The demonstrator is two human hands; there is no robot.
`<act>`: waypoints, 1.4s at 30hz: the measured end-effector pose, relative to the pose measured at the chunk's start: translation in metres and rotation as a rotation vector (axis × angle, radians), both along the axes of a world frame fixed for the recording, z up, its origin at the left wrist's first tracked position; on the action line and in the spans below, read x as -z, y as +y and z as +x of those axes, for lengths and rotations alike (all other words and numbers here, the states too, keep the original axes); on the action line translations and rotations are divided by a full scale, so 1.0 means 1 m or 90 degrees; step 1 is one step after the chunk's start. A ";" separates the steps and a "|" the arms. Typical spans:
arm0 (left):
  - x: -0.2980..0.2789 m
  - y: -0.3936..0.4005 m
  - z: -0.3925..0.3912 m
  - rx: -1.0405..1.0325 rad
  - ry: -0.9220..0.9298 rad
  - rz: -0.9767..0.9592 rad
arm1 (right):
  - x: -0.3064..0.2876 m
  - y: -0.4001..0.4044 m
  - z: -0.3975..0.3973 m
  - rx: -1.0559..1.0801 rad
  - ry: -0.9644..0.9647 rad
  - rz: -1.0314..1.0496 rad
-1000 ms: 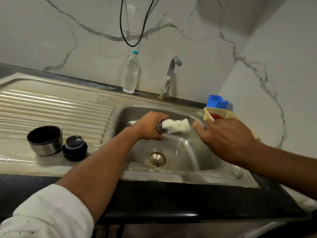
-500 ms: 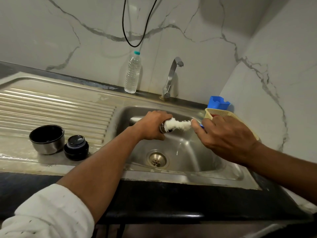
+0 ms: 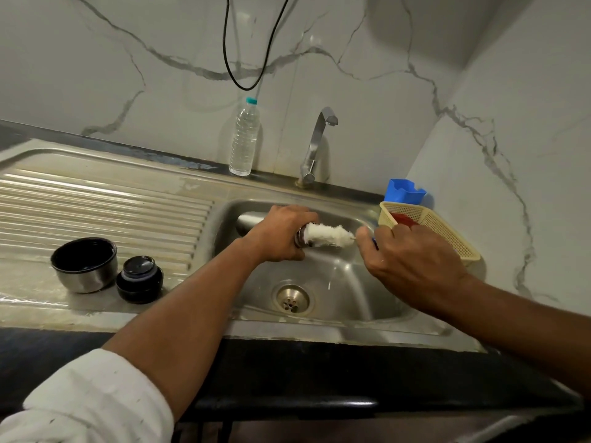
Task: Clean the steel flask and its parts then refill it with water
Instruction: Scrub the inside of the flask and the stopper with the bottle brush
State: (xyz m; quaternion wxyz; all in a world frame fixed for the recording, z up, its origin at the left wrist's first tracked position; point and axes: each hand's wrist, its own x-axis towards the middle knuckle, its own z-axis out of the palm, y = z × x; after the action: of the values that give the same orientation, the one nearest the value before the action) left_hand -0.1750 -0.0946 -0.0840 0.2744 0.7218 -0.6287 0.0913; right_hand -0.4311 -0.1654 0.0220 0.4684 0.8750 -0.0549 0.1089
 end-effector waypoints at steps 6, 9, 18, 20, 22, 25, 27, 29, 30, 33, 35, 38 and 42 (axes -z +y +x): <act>0.002 0.001 0.001 0.000 -0.013 0.009 | -0.002 0.000 0.011 0.114 -0.008 0.352; 0.001 0.000 0.002 0.010 -0.028 -0.001 | -0.011 -0.006 0.016 0.365 -0.154 1.079; 0.004 0.004 0.011 0.004 0.128 -0.024 | -0.040 0.032 -0.008 0.152 0.067 0.132; 0.002 0.003 0.010 0.012 0.141 -0.034 | -0.048 0.030 -0.011 0.166 0.066 0.103; 0.004 0.001 0.009 0.019 0.149 -0.026 | -0.053 0.029 -0.018 0.199 0.061 0.115; 0.007 0.001 0.011 0.026 0.183 -0.035 | -0.056 0.028 -0.024 0.206 0.052 0.142; 0.008 0.004 0.012 0.031 0.211 -0.046 | -0.056 0.029 -0.025 0.217 0.058 0.147; 0.008 0.006 0.012 0.036 0.234 -0.043 | -0.057 0.033 -0.025 0.225 0.069 0.159; 0.008 0.007 0.012 0.035 0.239 -0.042 | -0.058 0.035 -0.024 0.232 0.065 0.181; 0.012 0.008 0.015 0.011 0.240 -0.043 | -0.065 0.033 -0.025 0.269 0.055 0.290; 0.015 0.009 0.020 -0.025 0.246 -0.058 | -0.076 0.024 -0.027 0.301 0.042 0.377; 0.017 0.011 0.026 -0.069 0.269 -0.104 | -0.092 0.006 -0.031 0.324 0.003 0.416; 0.013 0.005 0.024 -0.100 0.343 -0.143 | -0.077 -0.011 -0.027 0.319 -0.065 0.376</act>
State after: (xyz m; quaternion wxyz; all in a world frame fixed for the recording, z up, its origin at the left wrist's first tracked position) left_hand -0.1510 -0.0893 -0.0970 0.5016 0.7316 -0.4614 -0.0134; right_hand -0.4581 -0.1761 0.0991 0.2047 0.9252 -0.3193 0.0142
